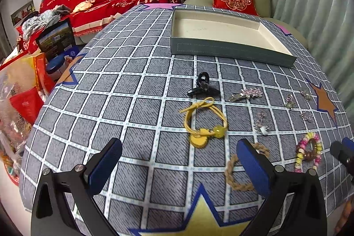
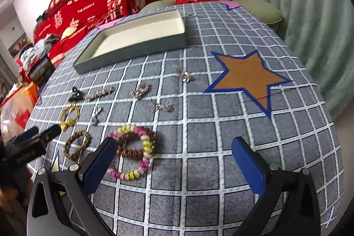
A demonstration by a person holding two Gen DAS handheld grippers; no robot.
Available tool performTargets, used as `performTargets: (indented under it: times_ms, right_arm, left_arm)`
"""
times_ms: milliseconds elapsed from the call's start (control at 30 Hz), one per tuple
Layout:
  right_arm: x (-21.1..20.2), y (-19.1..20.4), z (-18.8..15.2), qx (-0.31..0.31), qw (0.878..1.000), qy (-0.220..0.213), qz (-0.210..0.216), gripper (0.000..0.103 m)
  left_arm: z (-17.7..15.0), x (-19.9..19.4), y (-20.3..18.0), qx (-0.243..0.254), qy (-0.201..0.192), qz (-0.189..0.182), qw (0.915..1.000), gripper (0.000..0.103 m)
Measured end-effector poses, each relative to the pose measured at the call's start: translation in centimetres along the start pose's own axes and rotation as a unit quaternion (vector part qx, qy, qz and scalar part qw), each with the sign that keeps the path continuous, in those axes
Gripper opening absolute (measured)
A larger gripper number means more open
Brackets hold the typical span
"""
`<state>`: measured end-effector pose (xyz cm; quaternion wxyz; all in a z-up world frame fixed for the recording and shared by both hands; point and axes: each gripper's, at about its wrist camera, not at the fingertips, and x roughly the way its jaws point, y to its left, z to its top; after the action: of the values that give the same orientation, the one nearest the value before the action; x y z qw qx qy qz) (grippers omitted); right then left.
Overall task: Organize jewelry
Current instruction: 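Grasp the yellow cord bracelet with the left tool while the right tool grasps the silver pendant, then carry the yellow bracelet and silver pendant into the cream tray with both tools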
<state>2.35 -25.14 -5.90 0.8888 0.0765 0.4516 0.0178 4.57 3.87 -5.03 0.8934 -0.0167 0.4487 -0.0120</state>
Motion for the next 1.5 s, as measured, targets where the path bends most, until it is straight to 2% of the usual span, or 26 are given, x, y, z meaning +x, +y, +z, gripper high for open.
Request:
performTargets:
  times_ms: [267,533,567,600,633,733,800,900,1033,1067,1100,1133,1167,1200,1233,1267,1300,1333,1500]
  right_arm:
    - [1.2,0.1,0.0,-0.006,1.000,0.021,0.006,0.103]
    - [1.6,-1.4,2.5,0.007,1.000,0.006,-0.005,0.101]
    - [1.8,-1.5,2.8,0.007,1.000,0.006,-0.005,0.096]
    - [2.2,-1.5,3.2,0.006,1.000,0.008,-0.004,0.093]
    - [2.7,-1.6,3.6,0.003,1.000,0.012,-0.004,0.092]
    - [4.1,-1.3,4.1,-0.013,1.000,0.022,-0.001,0.086]
    - [4.9,-0.9,4.4,-0.026,0.999,0.027,0.002,0.078]
    - [5.9,0.0,4.6,-0.051,0.998,0.032,0.009,0.073]
    - [6.5,1.5,4.4,-0.102,0.994,0.028,-0.023,0.063]
    - [6.5,1.8,4.3,-0.113,0.993,0.026,-0.029,0.056]
    - [6.4,2.0,4.2,-0.116,0.993,0.026,-0.025,0.052]
    - [6.3,2.2,4.1,-0.119,0.992,0.026,-0.025,0.049]
    - [6.2,2.4,4.0,-0.122,0.992,0.025,-0.025,0.041]
    - [6.2,2.6,3.9,-0.126,0.991,0.026,-0.023,0.031]
    - [6.1,2.9,3.8,-0.129,0.991,0.027,-0.020,0.026]
    - [6.0,3.1,3.6,-0.131,0.991,0.027,-0.020,0.012]
    - [5.9,3.3,3.6,-0.131,0.991,0.030,-0.017,0.012]
    - [5.9,3.3,3.6,-0.128,0.991,0.031,-0.018,0.012]
    - [4.4,2.4,4.1,-0.090,0.995,0.029,0.023,0.012]
  left_arm:
    - [1.2,1.2,0.7,0.010,0.000,-0.024,0.9997,0.102]
    - [2.3,2.1,0.7,0.009,0.002,-0.050,0.9987,0.102]
    - [2.4,2.3,0.6,0.010,0.005,-0.050,0.9987,0.101]
    - [2.4,2.5,0.5,0.012,0.007,-0.051,0.9986,0.092]
    - [2.4,2.7,0.3,0.015,0.013,-0.053,0.9984,0.089]
    - [2.5,3.1,-0.1,0.024,0.018,-0.057,0.9979,0.089]
    - [2.6,3.2,-0.6,0.034,0.018,-0.060,0.9975,0.089]
    - [2.7,3.7,-0.9,0.043,0.025,-0.062,0.9969,0.087]
    - [2.6,3.9,-1.7,0.058,0.026,-0.058,0.9963,0.085]
    - [2.5,3.8,-1.9,0.061,0.026,-0.059,0.9961,0.084]
    - [2.5,3.8,-1.9,0.064,0.023,-0.056,0.9961,0.075]
    - [2.4,3.7,-2.2,0.071,0.021,-0.053,0.9959,0.070]
    - [2.3,3.6,-2.3,0.075,0.020,-0.054,0.9955,0.067]
    - [2.2,3.4,-2.3,0.077,0.018,-0.058,0.9952,0.054]
    - [2.2,3.2,-2.4,0.080,0.016,-0.064,0.9946,0.036]
    - [2.1,3.2,-2.4,0.080,0.016,-0.069,0.9943,0.030]
    - [2.1,3.1,-2.4,0.078,0.017,-0.074,0.9941,0.016]
    - [2.1,3.0,-2.3,0.074,0.019,-0.082,0.9937,0.011]
    - [2.2,1.6,-2.0,0.051,0.015,-0.113,0.9921,0.011]
